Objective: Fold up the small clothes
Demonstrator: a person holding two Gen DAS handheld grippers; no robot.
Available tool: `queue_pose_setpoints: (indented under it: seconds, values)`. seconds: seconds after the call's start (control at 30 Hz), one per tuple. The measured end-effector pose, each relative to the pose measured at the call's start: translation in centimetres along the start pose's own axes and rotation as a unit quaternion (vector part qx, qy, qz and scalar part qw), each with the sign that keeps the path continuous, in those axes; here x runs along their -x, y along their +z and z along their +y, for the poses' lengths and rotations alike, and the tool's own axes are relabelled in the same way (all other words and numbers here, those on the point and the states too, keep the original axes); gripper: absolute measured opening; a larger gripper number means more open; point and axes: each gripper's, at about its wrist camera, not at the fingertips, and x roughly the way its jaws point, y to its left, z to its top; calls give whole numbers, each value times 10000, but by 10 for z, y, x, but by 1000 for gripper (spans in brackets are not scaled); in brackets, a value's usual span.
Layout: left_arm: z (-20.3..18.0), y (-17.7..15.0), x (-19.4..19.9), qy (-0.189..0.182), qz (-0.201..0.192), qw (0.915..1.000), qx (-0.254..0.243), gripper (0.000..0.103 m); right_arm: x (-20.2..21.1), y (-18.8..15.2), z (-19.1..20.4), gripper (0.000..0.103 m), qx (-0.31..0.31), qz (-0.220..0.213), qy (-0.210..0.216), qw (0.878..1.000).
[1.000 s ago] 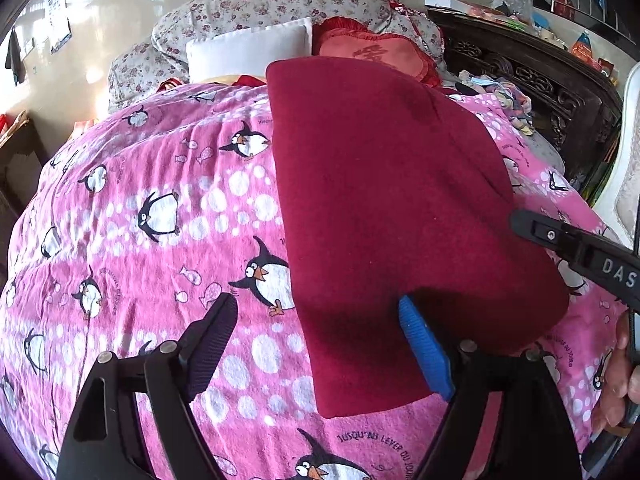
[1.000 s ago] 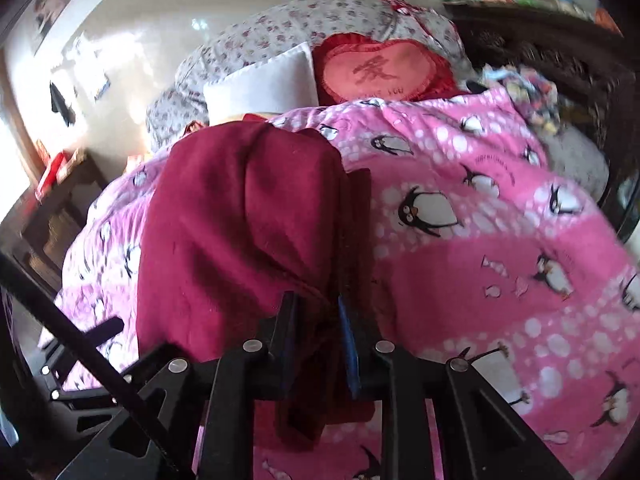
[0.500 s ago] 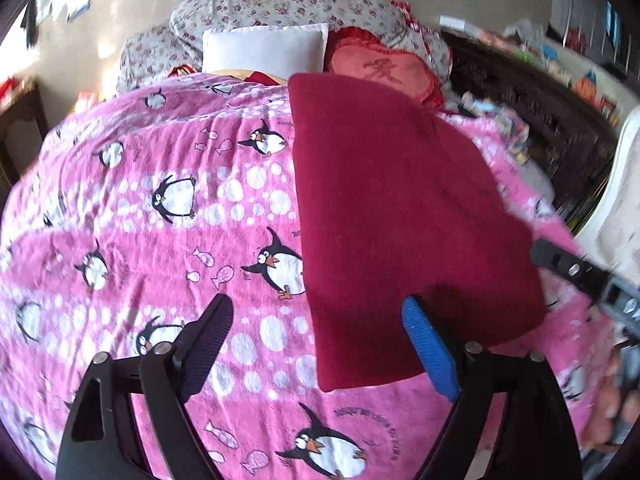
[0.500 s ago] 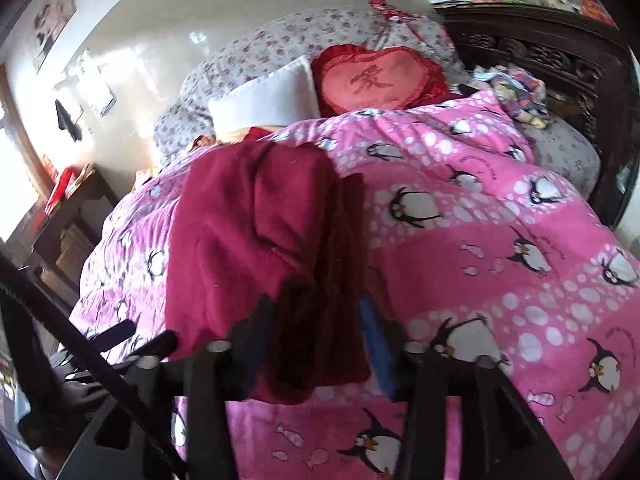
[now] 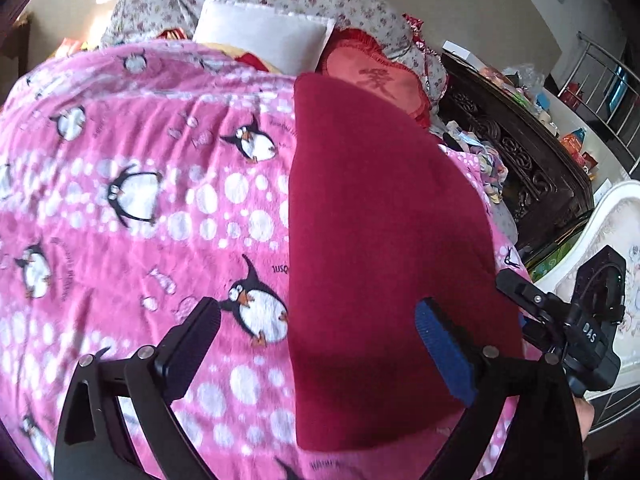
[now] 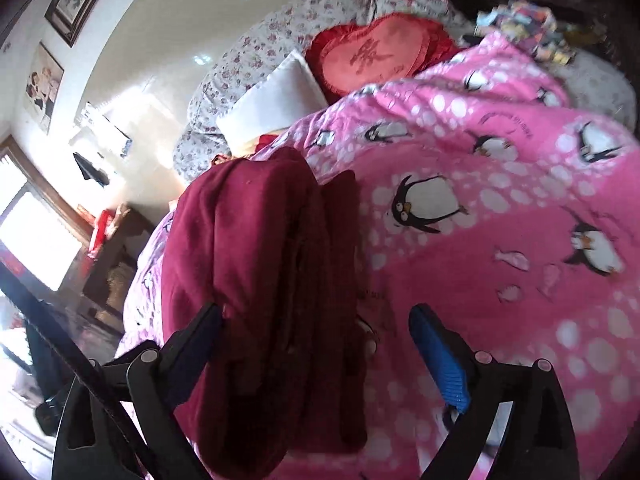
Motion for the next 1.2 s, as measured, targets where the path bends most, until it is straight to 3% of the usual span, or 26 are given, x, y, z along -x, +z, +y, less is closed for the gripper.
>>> queue_pose_setpoints:
  seconds: [0.27, 0.33, 0.4, 0.47, 0.53, 0.67, 0.9, 1.07, 1.2]
  values:
    - [11, 10, -39, -478, 246, 9979, 348, 103, -40, 7, -6, 98, 50, 146, 636, 9979]
    - [8, 10, -41, -478, 205, 9984, 225, 103, -43, 5, 0, 82, 89, 110, 896, 9959]
    - [5, 11, -42, -548, 209, 9982, 114, 93, -43, 3, 5, 76, 99, 40, 824, 9965]
    - [1, 13, -38, -823, 254, 9963, 25, 65, -39, 3, 8, 65, 126, -31, 801, 9967]
    - [-6, 14, -32, -702, 221, 9972, -92, 61, -32, 3, 11, 54, 92, -101, 750, 9971]
    - [-17, 13, -8, -599, 125, 9976, -311, 50, -17, 0, 21, 51, 80, -165, 689, 9975]
    - [-14, -4, 59, -490, 116, 9977, -451, 49, 23, -21, 64, 50, 238, -90, 927, 9954]
    - [-7, -38, 108, -242, 34, 9980, -581, 49, 43, -60, 96, 50, 382, 33, 1040, 9938]
    - [9, -67, 123, -124, 115, 9989, -445, 50, 44, -88, 111, 50, 549, 234, 1034, 9929]
